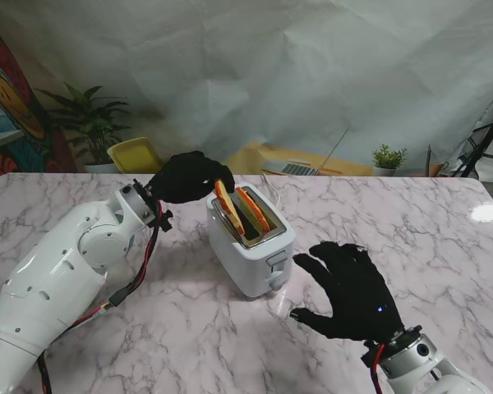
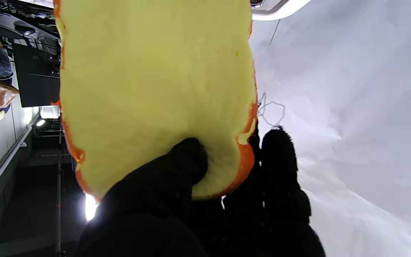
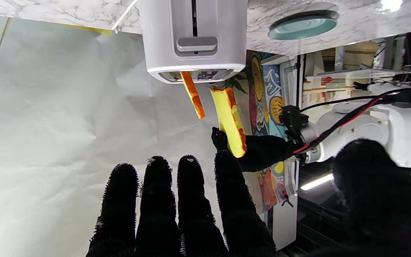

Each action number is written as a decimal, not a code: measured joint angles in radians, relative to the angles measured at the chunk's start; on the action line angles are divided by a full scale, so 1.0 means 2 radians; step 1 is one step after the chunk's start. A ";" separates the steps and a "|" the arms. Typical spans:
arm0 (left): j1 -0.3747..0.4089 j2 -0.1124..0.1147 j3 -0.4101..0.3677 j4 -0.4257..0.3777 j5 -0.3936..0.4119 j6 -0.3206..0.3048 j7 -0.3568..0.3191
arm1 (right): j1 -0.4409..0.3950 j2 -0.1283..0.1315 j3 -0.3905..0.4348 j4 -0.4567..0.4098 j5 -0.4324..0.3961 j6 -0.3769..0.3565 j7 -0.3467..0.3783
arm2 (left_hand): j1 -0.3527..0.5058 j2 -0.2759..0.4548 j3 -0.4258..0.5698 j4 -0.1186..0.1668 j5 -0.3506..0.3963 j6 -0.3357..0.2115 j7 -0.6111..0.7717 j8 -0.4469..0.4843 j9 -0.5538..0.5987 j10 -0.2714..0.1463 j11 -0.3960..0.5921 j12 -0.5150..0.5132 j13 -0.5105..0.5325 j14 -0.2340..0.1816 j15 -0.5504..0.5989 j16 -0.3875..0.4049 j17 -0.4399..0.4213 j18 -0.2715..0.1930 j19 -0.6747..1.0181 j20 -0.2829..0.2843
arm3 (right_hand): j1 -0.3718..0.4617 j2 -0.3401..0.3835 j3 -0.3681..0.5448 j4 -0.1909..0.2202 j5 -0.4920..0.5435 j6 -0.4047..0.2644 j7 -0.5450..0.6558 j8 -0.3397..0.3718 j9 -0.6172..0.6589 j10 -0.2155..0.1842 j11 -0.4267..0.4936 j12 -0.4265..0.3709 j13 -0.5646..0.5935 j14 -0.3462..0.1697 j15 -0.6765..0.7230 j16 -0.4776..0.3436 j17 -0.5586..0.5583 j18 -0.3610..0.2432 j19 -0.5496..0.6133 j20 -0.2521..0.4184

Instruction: Toast the toast slices

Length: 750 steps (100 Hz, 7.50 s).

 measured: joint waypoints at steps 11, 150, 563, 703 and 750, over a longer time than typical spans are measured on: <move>-0.005 0.000 0.007 0.004 0.001 -0.001 -0.002 | -0.005 0.000 0.010 -0.014 -0.001 -0.014 0.000 | 0.000 0.000 0.000 -0.004 0.000 -0.001 0.000 0.000 0.000 -0.002 0.000 0.000 0.000 -0.001 -0.002 0.000 0.000 -0.001 -0.004 0.000 | 0.000 0.000 -0.005 0.000 0.000 0.000 -0.003 0.000 0.000 0.000 0.000 0.000 0.000 0.000 0.000 -0.002 -0.001 0.000 0.000 0.000; -0.067 -0.003 0.080 0.053 0.022 0.033 0.010 | -0.002 0.008 0.035 -0.053 0.001 -0.081 0.087 | 0.000 0.000 0.000 -0.004 0.000 -0.003 0.005 0.002 0.000 -0.002 0.000 0.000 0.000 -0.001 -0.007 0.000 0.000 -0.001 -0.006 0.000 | -0.005 0.023 -0.087 0.005 -0.031 0.000 -0.057 -0.008 -0.039 0.002 -0.024 -0.012 -0.037 -0.006 -0.026 -0.012 -0.019 -0.013 -0.037 -0.025; 0.107 0.034 -0.026 0.005 0.132 0.044 -0.001 | 0.034 0.015 -0.029 0.000 -0.007 -0.027 0.100 | -0.183 0.162 -0.282 0.016 -0.234 0.192 -0.476 -0.176 -0.368 0.066 -0.211 -0.213 -0.369 0.013 -0.243 -0.303 -0.222 -0.035 -0.380 -0.130 | -0.005 0.030 -0.092 0.005 -0.023 0.001 -0.067 -0.007 -0.038 0.002 -0.025 -0.013 -0.037 -0.006 -0.026 -0.012 -0.019 -0.013 -0.037 -0.030; 0.117 0.035 -0.032 0.003 0.139 0.037 0.001 | 0.189 0.021 -0.163 0.183 0.037 0.042 0.080 | -0.168 0.168 -0.282 0.016 -0.252 0.198 -0.473 -0.154 -0.368 0.065 -0.211 -0.170 -0.369 0.013 -0.241 -0.309 -0.221 -0.035 -0.380 -0.130 | -0.005 0.030 -0.043 0.005 -0.023 0.001 -0.037 0.001 -0.048 0.011 -0.023 -0.011 -0.041 -0.025 -0.030 -0.014 -0.017 -0.018 -0.036 -0.030; 0.121 0.035 -0.035 0.001 0.145 0.037 0.010 | 0.190 0.021 -0.177 0.212 0.067 0.045 0.101 | -0.168 0.168 -0.282 0.016 -0.247 0.194 -0.468 -0.153 -0.368 0.064 -0.211 -0.165 -0.369 0.013 -0.239 -0.309 -0.221 -0.035 -0.380 -0.130 | -0.005 0.030 -0.043 0.005 -0.023 0.001 -0.038 0.000 -0.087 0.009 -0.065 -0.026 -0.074 -0.021 -0.076 -0.024 -0.017 -0.024 -0.036 -0.030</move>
